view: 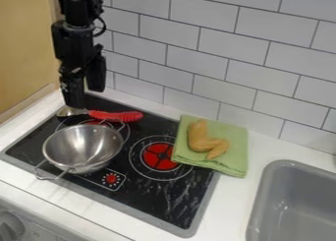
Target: Move the red spoon to the lower right side of the stove
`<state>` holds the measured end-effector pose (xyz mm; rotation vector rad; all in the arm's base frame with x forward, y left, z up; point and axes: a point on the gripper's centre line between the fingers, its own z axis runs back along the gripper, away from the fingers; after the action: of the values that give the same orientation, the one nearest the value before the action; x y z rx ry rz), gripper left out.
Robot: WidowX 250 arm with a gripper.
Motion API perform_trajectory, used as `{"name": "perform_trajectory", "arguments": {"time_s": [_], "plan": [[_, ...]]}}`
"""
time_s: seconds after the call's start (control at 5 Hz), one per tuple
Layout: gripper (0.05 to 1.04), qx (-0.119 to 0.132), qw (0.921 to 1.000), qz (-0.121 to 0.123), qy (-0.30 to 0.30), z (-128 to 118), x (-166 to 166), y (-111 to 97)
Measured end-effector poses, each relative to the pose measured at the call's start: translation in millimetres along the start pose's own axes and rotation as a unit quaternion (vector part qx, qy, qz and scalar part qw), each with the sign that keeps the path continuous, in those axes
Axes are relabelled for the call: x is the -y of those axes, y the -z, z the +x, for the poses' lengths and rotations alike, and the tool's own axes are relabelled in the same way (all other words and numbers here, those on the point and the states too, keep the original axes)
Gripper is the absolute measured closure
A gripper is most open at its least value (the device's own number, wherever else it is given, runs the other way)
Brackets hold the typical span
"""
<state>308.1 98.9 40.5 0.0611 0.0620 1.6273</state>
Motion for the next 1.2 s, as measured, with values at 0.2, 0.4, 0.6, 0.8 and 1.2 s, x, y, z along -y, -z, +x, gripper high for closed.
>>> {"name": "perform_trajectory", "arguments": {"time_s": [0.2, 0.4, 0.6, 0.8, 1.2], "plan": [[0.085, 0.001, 0.9994, -0.034, -0.001, 0, 10, -1], [0.085, 0.003, 0.9994, -0.035, -0.009, 2, 14, 9], [0.085, -0.009, 0.9999, -0.011, -0.008, -1, 11, 26], [0.085, -0.015, 0.9997, -0.020, -0.001, -4, 14, 27], [0.085, 0.003, 1.0000, -0.005, -0.001, -1, 15, 39]]}}
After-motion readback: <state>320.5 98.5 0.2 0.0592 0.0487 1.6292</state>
